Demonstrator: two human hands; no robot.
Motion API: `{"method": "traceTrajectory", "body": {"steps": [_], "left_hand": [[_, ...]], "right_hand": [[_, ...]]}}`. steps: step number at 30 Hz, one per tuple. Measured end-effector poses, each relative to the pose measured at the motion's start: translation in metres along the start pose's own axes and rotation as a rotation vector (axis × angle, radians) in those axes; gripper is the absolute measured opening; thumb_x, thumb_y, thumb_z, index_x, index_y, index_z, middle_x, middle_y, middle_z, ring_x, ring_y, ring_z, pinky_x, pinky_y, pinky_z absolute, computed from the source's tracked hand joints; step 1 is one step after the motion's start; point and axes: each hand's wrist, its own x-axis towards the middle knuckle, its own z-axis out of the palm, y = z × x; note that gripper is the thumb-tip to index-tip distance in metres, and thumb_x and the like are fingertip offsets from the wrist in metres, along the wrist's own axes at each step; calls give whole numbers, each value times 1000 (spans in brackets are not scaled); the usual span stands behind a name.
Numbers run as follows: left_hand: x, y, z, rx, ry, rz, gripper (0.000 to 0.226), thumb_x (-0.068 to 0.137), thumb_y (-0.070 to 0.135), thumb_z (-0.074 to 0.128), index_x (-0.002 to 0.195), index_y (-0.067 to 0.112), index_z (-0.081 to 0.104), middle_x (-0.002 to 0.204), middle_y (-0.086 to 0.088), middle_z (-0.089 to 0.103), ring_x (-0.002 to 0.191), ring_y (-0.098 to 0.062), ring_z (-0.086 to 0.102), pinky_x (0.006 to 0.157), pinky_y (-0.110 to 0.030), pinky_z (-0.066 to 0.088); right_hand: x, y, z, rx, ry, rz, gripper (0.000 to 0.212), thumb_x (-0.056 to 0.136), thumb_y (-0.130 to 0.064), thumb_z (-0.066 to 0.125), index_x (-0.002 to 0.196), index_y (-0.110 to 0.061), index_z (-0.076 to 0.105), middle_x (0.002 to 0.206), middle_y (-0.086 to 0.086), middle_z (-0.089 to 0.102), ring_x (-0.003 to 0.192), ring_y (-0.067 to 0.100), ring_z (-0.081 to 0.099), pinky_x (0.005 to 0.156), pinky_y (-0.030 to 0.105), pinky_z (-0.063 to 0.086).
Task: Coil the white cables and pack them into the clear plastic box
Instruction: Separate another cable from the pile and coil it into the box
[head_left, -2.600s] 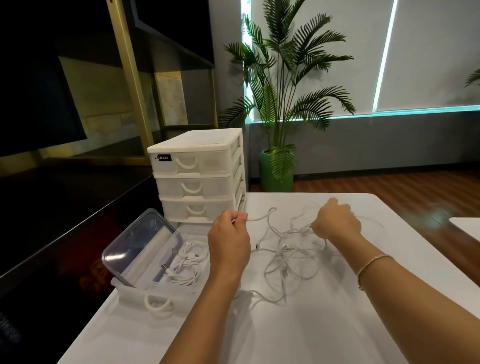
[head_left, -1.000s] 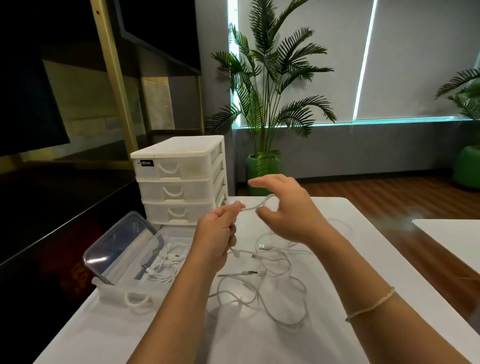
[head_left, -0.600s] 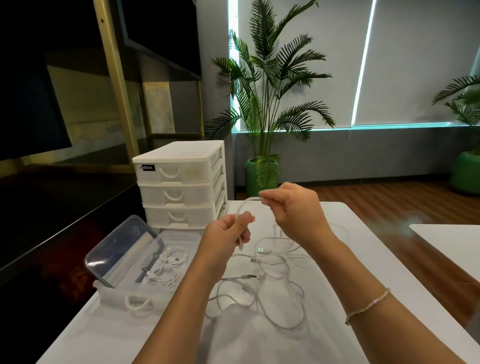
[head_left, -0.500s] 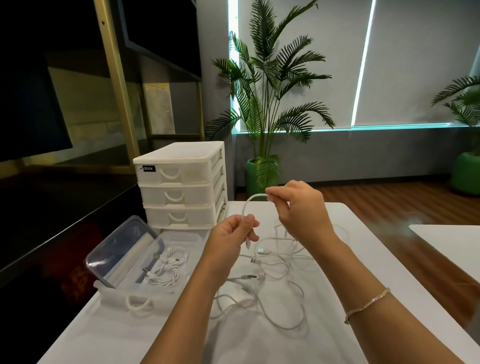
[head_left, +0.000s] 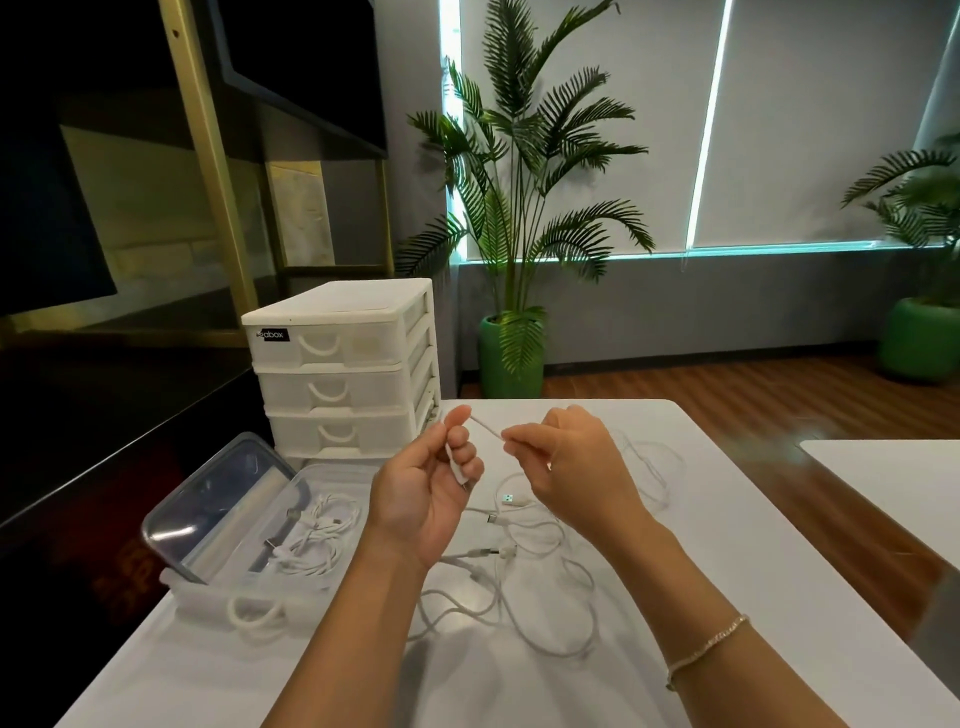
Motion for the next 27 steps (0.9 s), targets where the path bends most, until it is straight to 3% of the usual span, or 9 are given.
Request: {"method": "traceTrajectory", "body": {"steps": [7,13,18,22,27], "left_hand": [[1,-5,-4,14,85,73,28,100,19,33,89,9,56,57,2,55,50,-8,51,50,-18,49],[0,-8,-2,68,170,109,26,98,21,40,90,7,60,61,0,66,54,-7,62,54,-19,55],[1,-10,-2,100,142,129,25,98,18,39,98,2,59,77,-7,72,68,-12,71,63,-22,58],[2,-13,-2,310,124,157,26,100,16,34,105,4,57,97,-9,68,83,-15,70,74,-22,58],[0,-18,-2,616,120,224,23,99,18,36,98,17,60,97,-3,69,87,-11,69,81,-20,55]], "right_hand": [[-22,-9,11,12,28,17,16,74,-34,63,78,-23,75,50,-4,51,50,8,37,45,22,34],[-26,-6,13,-24,56,-2,13,69,-34,71,77,-24,75,51,-4,51,52,6,35,50,11,19],[-27,-4,17,-43,26,-51,20,60,-21,85,77,-23,76,53,-2,53,49,14,44,44,23,34],[-25,-6,19,-34,22,-48,19,58,-20,87,72,-20,74,53,-2,56,48,15,48,45,26,40],[-25,-10,15,-8,18,-42,20,55,-19,88,68,-17,72,53,-1,59,44,14,47,45,18,36]]}}
